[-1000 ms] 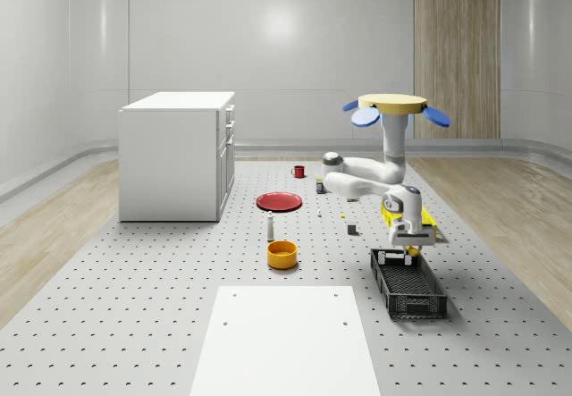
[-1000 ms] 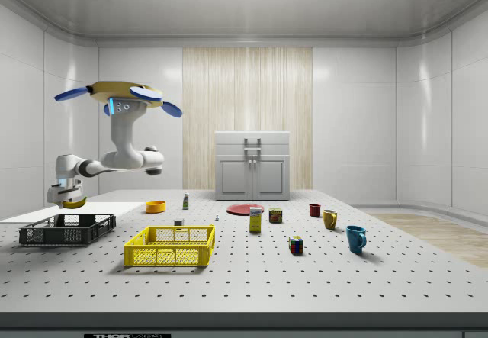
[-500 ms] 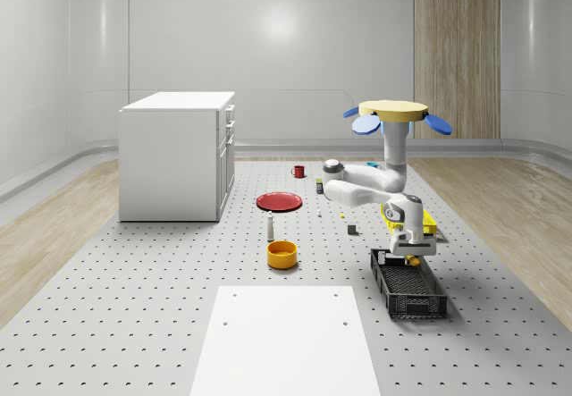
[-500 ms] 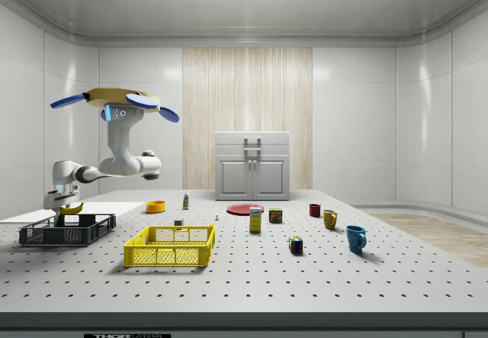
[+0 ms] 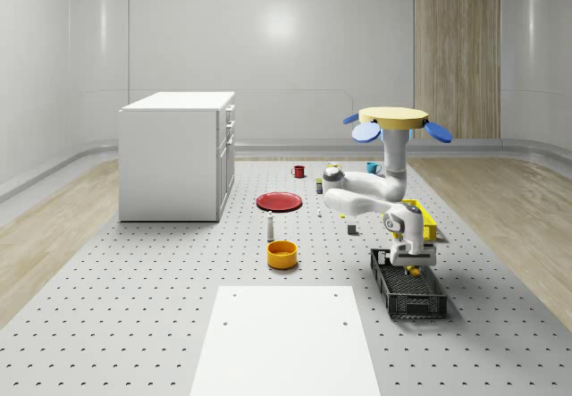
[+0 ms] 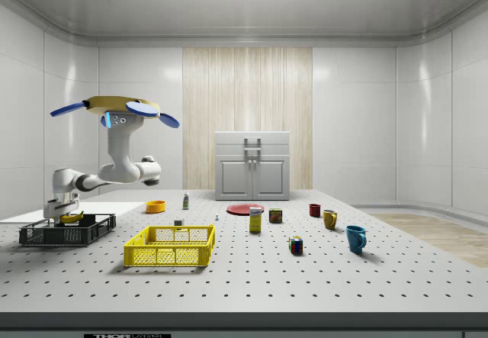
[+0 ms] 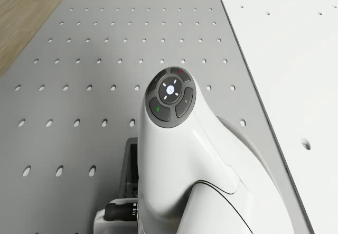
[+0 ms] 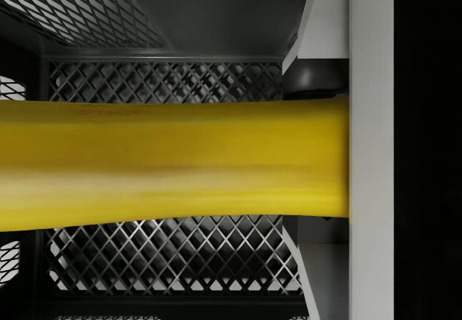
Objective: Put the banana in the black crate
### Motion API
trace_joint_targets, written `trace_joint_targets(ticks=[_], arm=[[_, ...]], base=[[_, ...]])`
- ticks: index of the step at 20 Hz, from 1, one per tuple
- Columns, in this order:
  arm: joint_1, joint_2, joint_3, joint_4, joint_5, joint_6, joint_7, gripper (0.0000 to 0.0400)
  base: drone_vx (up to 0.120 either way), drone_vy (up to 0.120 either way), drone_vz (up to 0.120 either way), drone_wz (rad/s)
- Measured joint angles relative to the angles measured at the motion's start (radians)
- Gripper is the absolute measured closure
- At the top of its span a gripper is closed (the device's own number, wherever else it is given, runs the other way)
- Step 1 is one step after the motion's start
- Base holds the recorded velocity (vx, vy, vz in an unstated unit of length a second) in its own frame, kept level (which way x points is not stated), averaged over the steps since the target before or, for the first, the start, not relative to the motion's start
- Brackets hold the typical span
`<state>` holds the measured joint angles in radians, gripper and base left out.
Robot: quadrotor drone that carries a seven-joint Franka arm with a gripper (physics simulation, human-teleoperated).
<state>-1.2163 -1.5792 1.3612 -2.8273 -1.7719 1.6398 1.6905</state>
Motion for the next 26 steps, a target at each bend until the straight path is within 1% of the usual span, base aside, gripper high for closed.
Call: trace_joint_targets(ticks=[10, 14, 15, 16, 18, 19, 22, 26], arm=[[0.011, 0.002, -0.105, 0.027, -0.099, 0.037, -0.029, 0.0207], [0.010, 0.006, -0.133, 0.035, -0.126, 0.045, -0.032, 0.0207], [0.010, 0.008, -0.138, 0.037, -0.130, 0.046, -0.032, 0.0163], [0.010, 0.009, -0.141, 0.038, -0.132, 0.047, -0.033, 0.0127], [0.010, 0.011, -0.146, 0.040, -0.136, 0.048, -0.033, 0.0077], [0.018, 0.016, -0.146, 0.041, -0.136, 0.045, -0.061, 0.0059], [0.022, 0.019, -0.128, 0.034, -0.119, 0.034, -0.052, 0.0028], [0.026, 0.021, -0.107, 0.027, -0.100, 0.023, -0.045, 0.0010]], base=[[0.000, 0.000, 0.000, 0.000], [0.000, 0.000, 0.000, 0.000], [0.000, 0.000, 0.000, 0.000], [0.000, 0.000, 0.000, 0.000], [0.000, 0.000, 0.000, 0.000], [0.000, 0.000, 0.000, 0.000], [0.000, 0.000, 0.000, 0.000], [0.000, 0.000, 0.000, 0.000]])
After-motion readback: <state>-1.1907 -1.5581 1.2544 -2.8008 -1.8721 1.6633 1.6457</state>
